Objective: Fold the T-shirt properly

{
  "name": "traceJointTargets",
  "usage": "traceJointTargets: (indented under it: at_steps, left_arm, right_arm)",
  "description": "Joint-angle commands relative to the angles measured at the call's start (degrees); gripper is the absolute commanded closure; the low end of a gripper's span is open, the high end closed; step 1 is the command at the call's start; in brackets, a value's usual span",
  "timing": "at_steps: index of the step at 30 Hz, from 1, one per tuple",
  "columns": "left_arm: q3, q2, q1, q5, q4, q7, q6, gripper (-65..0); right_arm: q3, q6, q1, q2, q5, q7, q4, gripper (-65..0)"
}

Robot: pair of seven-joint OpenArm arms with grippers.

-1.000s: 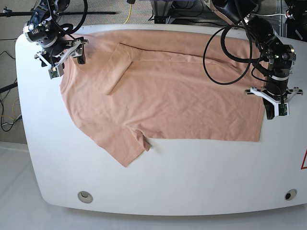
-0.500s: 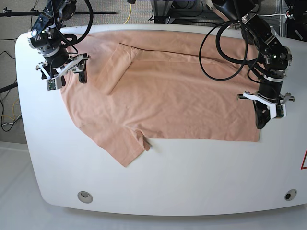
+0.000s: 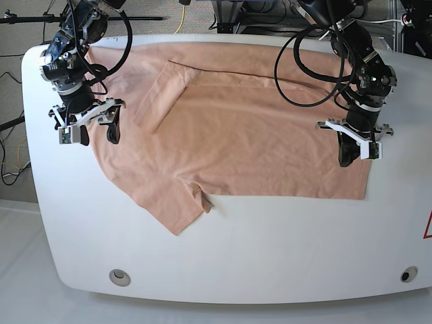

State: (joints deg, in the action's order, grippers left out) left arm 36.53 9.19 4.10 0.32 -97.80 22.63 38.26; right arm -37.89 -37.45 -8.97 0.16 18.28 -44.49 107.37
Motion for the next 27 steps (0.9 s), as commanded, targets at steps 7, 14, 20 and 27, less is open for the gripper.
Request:
traceJointTargets:
  at_steps: [7,14,20,27]
  left_arm:
    - [-1.5,-0.6,-1.0,-1.2,1.5,-1.9,-4.6,0.0]
    - [-1.6,-1.5,-1.2,-1.2,1.8,-1.9,-4.8,0.0]
    - [-1.6,-2.1,-1.3,-1.2,1.5,-1.9,-4.9,0.0]
    - [-1.3,-4.1,-1.3,-1.2,1.7,-1.9,-4.9,0.0]
  right_arm:
    - [-0.1,-0.2,4.1,1.9,-4.0,1.9,-2.2,-43.6]
    - [0.0,-0.3,5.9,1.8,-6.3,1.9,-2.3,-43.7]
    - [0.0,-0.3,6.2,2.3,-6.3,1.9,-2.4,-43.7]
    - [0.0,-0.3,6.5,2.3,-6.3,1.9,-2.4,-43.7]
